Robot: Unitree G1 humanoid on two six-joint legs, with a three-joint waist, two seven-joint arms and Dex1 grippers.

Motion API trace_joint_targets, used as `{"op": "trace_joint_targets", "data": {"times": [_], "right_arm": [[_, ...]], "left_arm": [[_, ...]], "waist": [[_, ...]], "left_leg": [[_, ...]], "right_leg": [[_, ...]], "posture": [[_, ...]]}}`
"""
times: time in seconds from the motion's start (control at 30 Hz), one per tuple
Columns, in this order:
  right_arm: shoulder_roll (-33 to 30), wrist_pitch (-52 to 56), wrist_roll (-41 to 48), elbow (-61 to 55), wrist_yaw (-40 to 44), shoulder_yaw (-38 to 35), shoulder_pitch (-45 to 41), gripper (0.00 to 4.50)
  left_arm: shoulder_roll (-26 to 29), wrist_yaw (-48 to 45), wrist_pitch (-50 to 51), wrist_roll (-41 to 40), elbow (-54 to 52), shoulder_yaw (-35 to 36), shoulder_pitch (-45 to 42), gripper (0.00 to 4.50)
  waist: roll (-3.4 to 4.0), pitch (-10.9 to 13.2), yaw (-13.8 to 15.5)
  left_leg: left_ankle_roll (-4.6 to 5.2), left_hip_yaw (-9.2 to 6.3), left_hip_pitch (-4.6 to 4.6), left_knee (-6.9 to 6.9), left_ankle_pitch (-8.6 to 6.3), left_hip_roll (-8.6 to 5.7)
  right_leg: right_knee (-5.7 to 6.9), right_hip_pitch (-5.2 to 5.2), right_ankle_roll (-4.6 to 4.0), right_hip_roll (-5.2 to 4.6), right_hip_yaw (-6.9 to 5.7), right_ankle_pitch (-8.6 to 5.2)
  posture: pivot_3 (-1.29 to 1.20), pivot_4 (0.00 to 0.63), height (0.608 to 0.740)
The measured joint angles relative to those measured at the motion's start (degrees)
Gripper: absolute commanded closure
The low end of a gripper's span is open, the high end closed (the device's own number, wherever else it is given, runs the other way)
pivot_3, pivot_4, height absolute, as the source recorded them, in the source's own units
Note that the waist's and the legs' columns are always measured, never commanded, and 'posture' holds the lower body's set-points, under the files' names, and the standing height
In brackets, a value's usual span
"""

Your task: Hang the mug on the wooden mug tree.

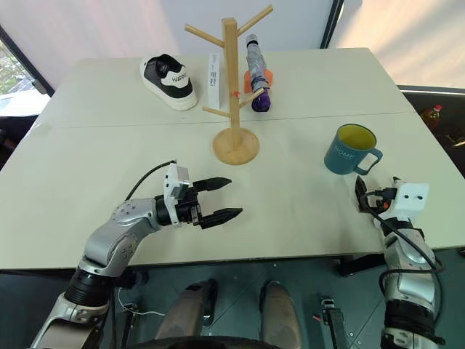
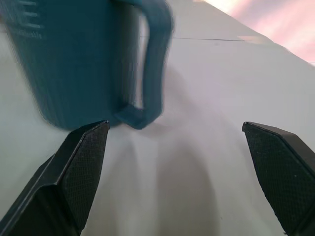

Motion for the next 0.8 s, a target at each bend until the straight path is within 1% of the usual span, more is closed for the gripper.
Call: {"op": "trace_joint_targets", "data": {"times": [0.43,0.53,0.57,0.6,0.63,0.67,0.77,0.8], "right_arm": [[0.56,1.29,-2.39,2.54,-4.72,2.38,-6.47,0.01],[0.72,2.17,-2.39,2.54,-5.27,2.55,-6.78,0.81],[0.96,2.54,-2.39,2.54,-5.37,2.71,-7.02,1.34],[1.24,2.65,-2.39,2.54,-5.41,2.92,-7.27,2.04],[1.34,2.83,-2.39,2.54,-5.42,3.08,-7.35,2.37],[1.4,3.17,-2.39,2.55,-5.44,3.31,-7.48,2.98],[1.61,3.56,-2.42,2.74,-5.63,3.76,-8.23,4.44],[1.55,3.58,-2.43,2.94,-5.45,3.77,-8.51,4.44]], "left_arm": [[0.73,1.75,-0.06,0.0,-1.25,0.29,1.07,0.0],[0.85,2.15,-0.11,0.01,-1.26,0.46,1.07,0.0],[0.86,2.25,-0.13,0.01,-1.26,0.74,1.07,0.0],[0.88,2.32,-0.15,0.02,-1.26,0.94,1.06,0.0],[0.88,2.34,-0.17,0.02,-1.26,1.02,1.06,0.0],[0.89,2.35,-0.18,0.02,-1.26,1.12,1.07,0.0],[0.89,2.39,-0.25,0.05,-1.26,1.26,1.07,0.0],[0.9,2.42,-0.29,0.07,-1.26,1.3,1.1,0.0]], "waist": [[0.0,0.0,0.0],[0.0,0.0,0.01],[0.0,0.0,0.0],[0.0,0.0,-0.04],[0.0,0.0,-0.05],[0.0,0.0,-0.04],[0.0,0.0,-0.06],[0.0,0.0,-0.04]], "left_leg": [[0.0,0.01,0.22,0.03,0.0,0.02],[0.0,0.0,0.26,0.02,0.0,0.02],[0.0,0.0,0.28,0.03,0.0,0.02],[0.0,0.01,0.31,0.03,0.0,0.02],[0.0,0.01,0.32,0.04,0.01,0.03],[0.01,0.0,0.33,0.04,0.01,0.03],[0.01,0.0,0.34,0.06,0.01,0.03],[0.01,0.0,0.34,0.07,0.01,0.03]], "right_leg": [[0.23,0.08,-0.01,0.02,0.04,0.01],[0.32,0.08,0.0,0.01,0.04,0.0],[0.37,0.08,0.0,0.01,0.04,0.0],[0.4,0.08,0.0,0.02,0.05,0.0],[0.43,0.08,0.0,0.01,0.06,0.0],[0.46,0.08,0.0,0.02,0.06,-0.01],[0.49,0.08,0.0,0.02,0.06,-0.01],[0.49,0.08,0.0,0.02,0.06,-0.01]], "posture": [[0.0,0.15,0.74],[0.0,0.15,0.74],[0.0,0.15,0.74],[0.0,0.15,0.74],[0.0,0.15,0.74],[0.0,0.15,0.74],[0.0,0.15,0.74],[0.0,0.15,0.74]]}}
